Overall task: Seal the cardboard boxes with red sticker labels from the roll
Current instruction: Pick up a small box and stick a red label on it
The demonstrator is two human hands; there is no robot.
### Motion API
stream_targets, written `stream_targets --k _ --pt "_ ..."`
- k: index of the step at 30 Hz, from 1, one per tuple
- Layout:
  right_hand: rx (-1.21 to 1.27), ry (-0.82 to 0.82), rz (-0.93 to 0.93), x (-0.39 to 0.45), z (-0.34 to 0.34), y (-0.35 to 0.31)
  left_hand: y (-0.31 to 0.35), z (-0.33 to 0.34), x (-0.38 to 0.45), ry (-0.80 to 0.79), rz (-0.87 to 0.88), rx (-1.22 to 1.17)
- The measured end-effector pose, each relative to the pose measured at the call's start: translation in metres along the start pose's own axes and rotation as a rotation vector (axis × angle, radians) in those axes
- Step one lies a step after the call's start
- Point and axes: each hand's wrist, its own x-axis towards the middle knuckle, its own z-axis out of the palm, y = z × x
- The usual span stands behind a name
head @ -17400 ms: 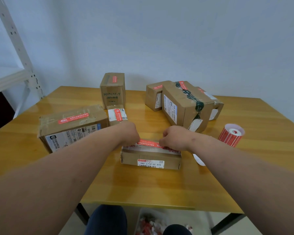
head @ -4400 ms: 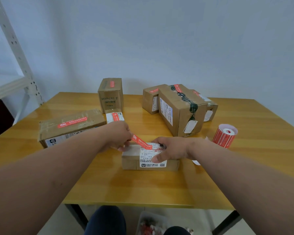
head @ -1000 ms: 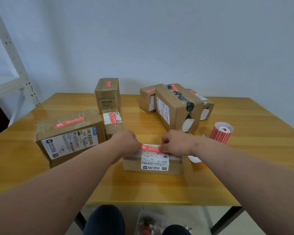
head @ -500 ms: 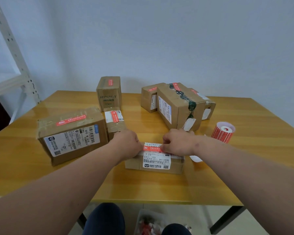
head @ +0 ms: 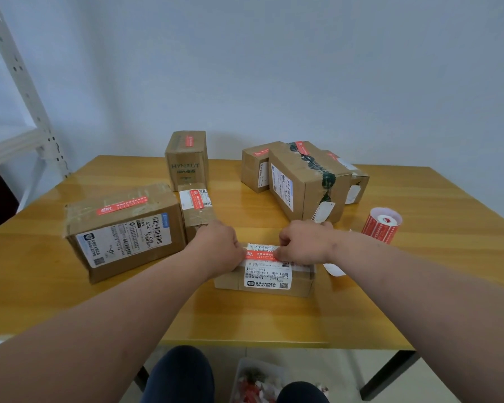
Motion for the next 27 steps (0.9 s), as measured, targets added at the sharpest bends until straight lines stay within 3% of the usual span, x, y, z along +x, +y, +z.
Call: stream_targets --k 12,20,27 --pt "0.128 -0.126 0.088 0.005 -0.009 -0.003 0.0 -0.001 -0.001 -0.002 -0.023 -0.048" --pt "0.353 -0.13 0.194 -0.001 -0.005 0.01 -0.007 0.0 -0.002 -0.05 -0.075 -0.457" --pt "0.65 -0.222 0.23 0.001 0.005 0.001 -0.011 -0.003 -0.002 -0.158 -0.102 -0.576"
